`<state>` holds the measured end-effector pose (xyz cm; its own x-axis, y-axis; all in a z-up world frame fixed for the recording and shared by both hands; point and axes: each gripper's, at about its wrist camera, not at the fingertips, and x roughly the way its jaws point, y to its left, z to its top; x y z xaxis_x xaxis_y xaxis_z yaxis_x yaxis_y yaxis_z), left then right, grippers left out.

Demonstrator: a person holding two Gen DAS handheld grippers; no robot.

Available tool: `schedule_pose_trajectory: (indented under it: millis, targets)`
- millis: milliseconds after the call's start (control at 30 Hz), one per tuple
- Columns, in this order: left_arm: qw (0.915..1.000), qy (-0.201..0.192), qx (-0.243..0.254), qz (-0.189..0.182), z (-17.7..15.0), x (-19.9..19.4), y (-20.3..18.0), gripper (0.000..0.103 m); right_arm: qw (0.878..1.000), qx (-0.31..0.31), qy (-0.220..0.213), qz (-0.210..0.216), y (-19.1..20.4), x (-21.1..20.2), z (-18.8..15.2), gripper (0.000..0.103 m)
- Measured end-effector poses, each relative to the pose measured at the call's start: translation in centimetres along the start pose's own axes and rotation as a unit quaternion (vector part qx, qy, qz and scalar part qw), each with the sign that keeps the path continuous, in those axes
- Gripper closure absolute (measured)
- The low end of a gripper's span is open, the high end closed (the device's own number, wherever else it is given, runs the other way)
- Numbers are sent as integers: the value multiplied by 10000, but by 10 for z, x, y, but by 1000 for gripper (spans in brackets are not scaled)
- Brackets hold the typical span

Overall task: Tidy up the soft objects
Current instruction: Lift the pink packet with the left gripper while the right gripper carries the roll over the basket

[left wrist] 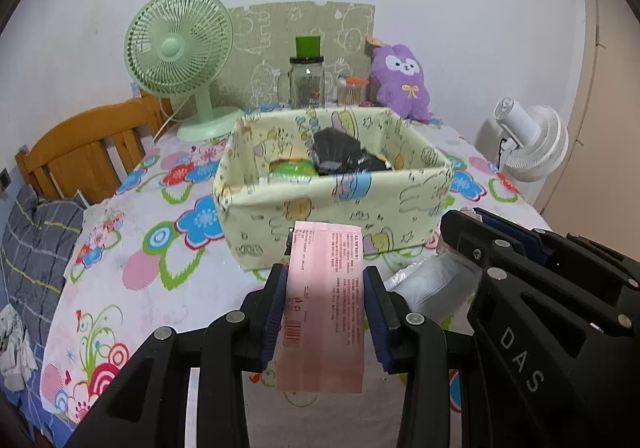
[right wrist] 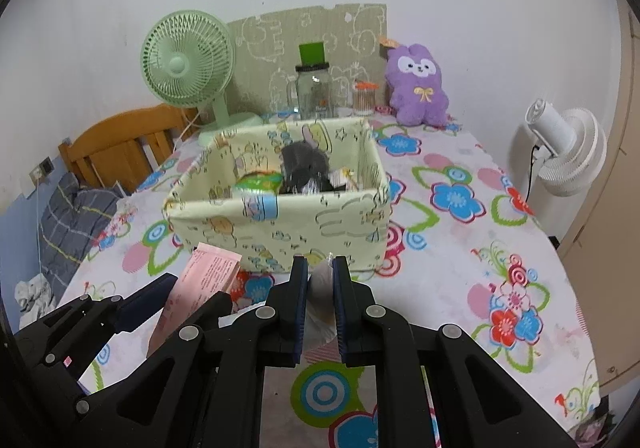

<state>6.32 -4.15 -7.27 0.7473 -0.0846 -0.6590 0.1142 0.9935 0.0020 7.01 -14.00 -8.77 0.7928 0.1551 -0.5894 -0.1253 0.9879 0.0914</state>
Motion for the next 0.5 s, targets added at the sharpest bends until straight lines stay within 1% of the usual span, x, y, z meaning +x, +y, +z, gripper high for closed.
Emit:
schedule_pose_trajectory:
  millis: [500]
  targets:
    - [9992,-409,6,-40,30,-31,1,64,9992,-14,-409,-28,4,-31,30,88]
